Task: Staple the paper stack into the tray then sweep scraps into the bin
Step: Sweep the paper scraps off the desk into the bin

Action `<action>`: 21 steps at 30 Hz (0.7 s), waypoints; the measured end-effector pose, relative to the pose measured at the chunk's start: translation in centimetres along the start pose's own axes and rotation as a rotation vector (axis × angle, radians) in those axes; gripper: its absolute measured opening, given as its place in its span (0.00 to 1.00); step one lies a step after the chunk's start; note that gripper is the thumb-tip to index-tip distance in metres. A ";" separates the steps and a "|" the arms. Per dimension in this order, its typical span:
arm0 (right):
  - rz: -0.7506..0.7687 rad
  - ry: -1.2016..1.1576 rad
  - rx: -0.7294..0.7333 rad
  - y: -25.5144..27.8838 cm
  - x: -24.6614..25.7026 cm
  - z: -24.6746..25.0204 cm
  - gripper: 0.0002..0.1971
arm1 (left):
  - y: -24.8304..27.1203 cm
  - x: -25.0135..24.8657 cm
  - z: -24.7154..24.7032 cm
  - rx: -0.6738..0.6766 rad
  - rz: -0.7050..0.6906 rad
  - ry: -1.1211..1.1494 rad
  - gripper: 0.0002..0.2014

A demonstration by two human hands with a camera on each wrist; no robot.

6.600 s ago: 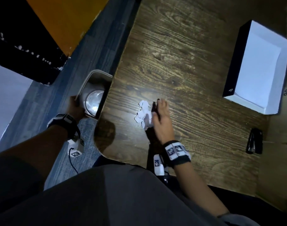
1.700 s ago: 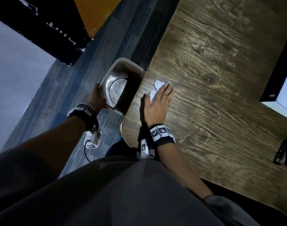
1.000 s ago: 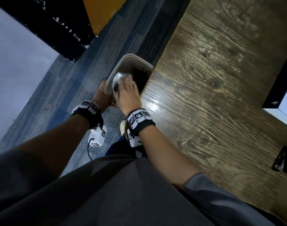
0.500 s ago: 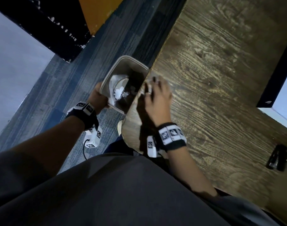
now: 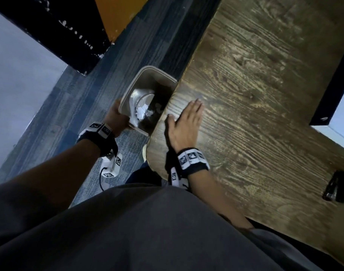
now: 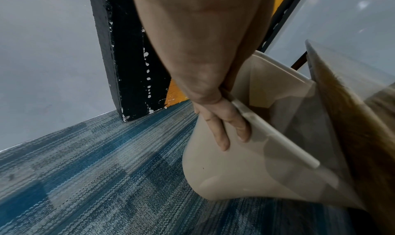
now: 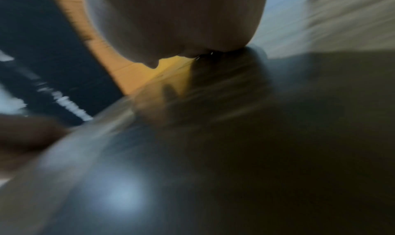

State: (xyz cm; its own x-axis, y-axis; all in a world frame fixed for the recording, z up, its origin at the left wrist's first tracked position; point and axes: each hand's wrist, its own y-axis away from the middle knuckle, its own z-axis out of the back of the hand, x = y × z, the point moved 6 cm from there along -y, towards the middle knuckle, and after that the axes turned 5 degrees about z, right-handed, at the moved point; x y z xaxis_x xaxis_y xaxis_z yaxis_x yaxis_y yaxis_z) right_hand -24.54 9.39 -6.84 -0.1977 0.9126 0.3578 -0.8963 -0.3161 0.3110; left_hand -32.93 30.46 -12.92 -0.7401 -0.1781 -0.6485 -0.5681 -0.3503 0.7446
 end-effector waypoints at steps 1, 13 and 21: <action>0.021 -0.004 0.015 -0.1 1.3 -0.6 0.41 | 0.0 0.0 0.2 -0.004 0.018 0.011 0.33; 0.391 0.042 0.221 -2.1 10.0 -3.3 0.14 | 1.8 -2.3 -0.5 0.039 -0.098 -0.081 0.15; 0.289 -0.368 0.048 -0.2 4.7 1.1 0.31 | 1.5 -1.7 0.3 -0.049 -0.063 -0.060 0.17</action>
State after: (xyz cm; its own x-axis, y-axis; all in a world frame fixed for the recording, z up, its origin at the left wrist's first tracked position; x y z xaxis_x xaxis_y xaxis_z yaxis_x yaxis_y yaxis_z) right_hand -24.85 13.43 -4.29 -0.2746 0.6355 0.7216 -0.8040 -0.5634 0.1902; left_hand -32.67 30.48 -10.68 -0.7247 -0.0991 -0.6819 -0.5970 -0.4039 0.6932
